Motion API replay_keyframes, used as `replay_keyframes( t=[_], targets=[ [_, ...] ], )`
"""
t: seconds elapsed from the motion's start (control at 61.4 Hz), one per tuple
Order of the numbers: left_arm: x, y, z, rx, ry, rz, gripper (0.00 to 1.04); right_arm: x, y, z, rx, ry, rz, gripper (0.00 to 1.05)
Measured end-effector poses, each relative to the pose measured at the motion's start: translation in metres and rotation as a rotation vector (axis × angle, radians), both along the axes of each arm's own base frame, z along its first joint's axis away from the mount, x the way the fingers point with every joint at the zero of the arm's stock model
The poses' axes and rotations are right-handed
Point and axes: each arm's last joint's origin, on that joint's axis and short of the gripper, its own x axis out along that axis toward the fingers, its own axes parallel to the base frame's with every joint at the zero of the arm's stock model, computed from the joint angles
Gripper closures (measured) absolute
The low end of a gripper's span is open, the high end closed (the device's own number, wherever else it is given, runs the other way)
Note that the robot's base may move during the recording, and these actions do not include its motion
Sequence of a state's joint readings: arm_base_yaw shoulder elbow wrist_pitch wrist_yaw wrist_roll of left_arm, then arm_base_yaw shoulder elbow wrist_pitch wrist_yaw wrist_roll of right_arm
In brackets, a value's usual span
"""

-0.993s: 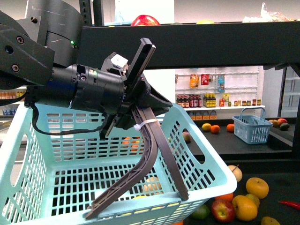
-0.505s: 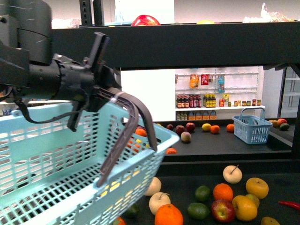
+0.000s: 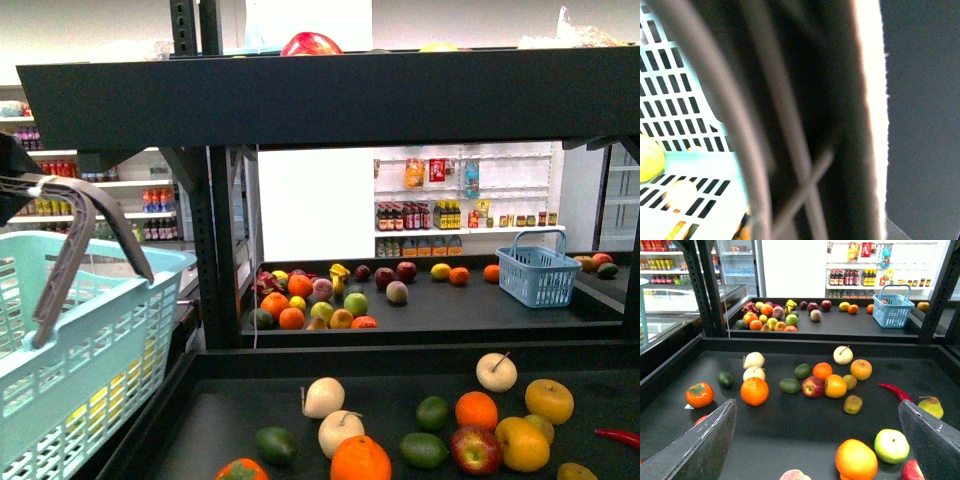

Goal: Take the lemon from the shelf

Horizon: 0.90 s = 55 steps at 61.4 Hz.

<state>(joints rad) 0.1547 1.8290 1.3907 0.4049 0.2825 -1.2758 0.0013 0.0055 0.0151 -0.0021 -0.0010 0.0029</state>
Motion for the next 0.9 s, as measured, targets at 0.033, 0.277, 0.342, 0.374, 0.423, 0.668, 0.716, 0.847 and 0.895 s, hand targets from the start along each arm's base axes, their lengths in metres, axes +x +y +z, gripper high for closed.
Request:
replay_keyframes(
  t=[0.033, 0.277, 0.342, 0.374, 0.423, 0.668, 0.716, 0.847, 0.895],
  targets=[
    [-0.001, 0.007, 0.0, -0.006, 0.001, 0.01, 0.95, 0.0, 0.0, 0.0, 0.0, 0.0, 0.0, 0.07],
    [-0.016, 0.059, -0.013, -0.042, 0.001, 0.092, 0.95, 0.0, 0.0, 0.0, 0.0, 0.0, 0.0, 0.07],
    [-0.02, 0.07, -0.016, -0.049, 0.002, 0.112, 0.95, 0.0, 0.0, 0.0, 0.0, 0.0, 0.0, 0.07],
    [-0.022, 0.076, -0.017, -0.053, 0.004, 0.123, 0.95, 0.0, 0.0, 0.0, 0.0, 0.0, 0.0, 0.07],
    [-0.025, 0.082, -0.018, -0.059, 0.004, 0.136, 0.95, 0.0, 0.0, 0.0, 0.0, 0.0, 0.0, 0.07],
    [-0.034, 0.107, -0.031, -0.063, 0.005, 0.185, 0.95, 0.0, 0.0, 0.0, 0.0, 0.0, 0.0, 0.07],
    [-0.033, 0.109, -0.036, -0.067, 0.008, 0.183, 0.95, 0.0, 0.0, 0.0, 0.0, 0.0, 0.0, 0.07],
    [-0.03, 0.113, -0.053, -0.092, 0.036, 0.178, 0.95, 0.0, 0.0, 0.0, 0.0, 0.0, 0.0, 0.07],
    [-0.029, 0.113, -0.058, -0.1, 0.046, 0.174, 0.95, 0.0, 0.0, 0.0, 0.0, 0.0, 0.0, 0.07]
  ],
)
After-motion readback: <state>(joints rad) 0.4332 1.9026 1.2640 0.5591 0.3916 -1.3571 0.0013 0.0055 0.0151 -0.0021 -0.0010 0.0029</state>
